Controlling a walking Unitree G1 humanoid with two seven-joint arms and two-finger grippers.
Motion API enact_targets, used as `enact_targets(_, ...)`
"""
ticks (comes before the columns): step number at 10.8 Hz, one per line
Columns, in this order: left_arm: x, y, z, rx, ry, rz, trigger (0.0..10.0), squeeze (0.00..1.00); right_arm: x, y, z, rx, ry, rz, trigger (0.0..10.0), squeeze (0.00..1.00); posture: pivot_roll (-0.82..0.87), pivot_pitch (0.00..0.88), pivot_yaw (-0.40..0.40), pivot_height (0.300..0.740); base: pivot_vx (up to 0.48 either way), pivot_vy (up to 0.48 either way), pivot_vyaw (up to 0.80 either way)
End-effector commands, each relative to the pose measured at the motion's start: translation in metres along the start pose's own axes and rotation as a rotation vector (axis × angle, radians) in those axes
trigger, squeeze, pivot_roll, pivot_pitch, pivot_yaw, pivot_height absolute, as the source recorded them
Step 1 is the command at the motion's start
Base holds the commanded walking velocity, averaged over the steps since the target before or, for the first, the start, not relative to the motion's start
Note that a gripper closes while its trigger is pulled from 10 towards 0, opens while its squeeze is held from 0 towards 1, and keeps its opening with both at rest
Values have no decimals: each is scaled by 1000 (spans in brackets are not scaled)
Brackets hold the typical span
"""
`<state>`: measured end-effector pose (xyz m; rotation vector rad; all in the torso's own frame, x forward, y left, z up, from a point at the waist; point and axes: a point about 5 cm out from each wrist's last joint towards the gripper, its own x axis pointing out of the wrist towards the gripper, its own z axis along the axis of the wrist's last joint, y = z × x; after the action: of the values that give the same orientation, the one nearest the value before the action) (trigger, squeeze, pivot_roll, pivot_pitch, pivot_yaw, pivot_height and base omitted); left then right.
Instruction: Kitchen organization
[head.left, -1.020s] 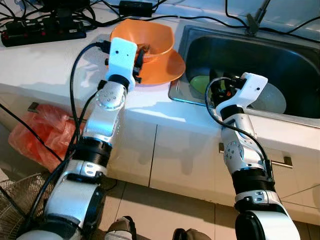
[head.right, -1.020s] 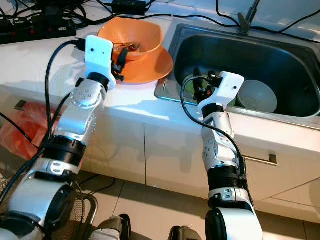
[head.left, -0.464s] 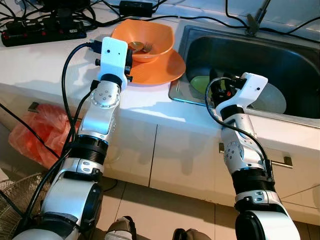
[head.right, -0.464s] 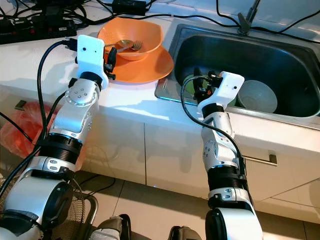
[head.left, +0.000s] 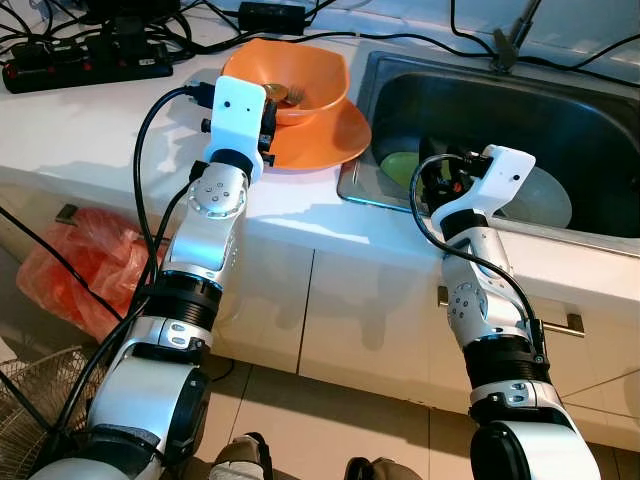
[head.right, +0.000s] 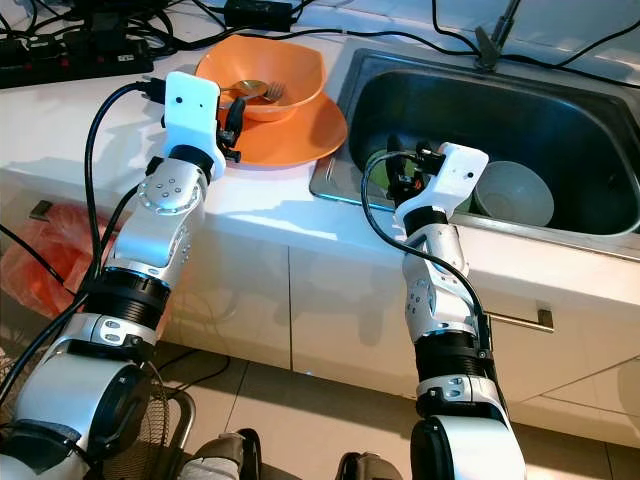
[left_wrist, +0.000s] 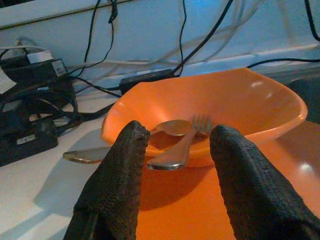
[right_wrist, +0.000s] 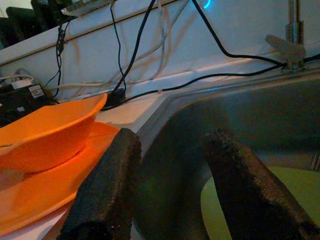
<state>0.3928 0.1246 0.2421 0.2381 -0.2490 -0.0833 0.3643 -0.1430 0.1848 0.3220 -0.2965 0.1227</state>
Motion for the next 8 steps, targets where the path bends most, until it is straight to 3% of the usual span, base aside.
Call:
enact_targets(1, 2, -4, 8, -7, -29, -17, 10000, 0, 3, -1, 5, 1, -15, 4, 10000, 0, 71, 116, -75, 740, 0, 0, 0)
enact_targets(2, 2, -3, 7, -10, -24, -16, 10000, 0, 3, -1, 5, 1, -15, 5, 10000, 0, 70, 117, -75, 740, 0, 0, 0)
enact_targets(4, 1, -11, 4, -124, 1, -70, 10000, 0, 3, 0, 5, 0, -15, 5, 10000, 0, 68, 117, -73, 740, 0, 0, 0)
enact_targets(8, 2, -5, 1, -118, 28, -21, 10000, 0, 3, 0, 5, 1, -16, 7, 10000, 0, 69, 114, -73, 740, 0, 0, 0)
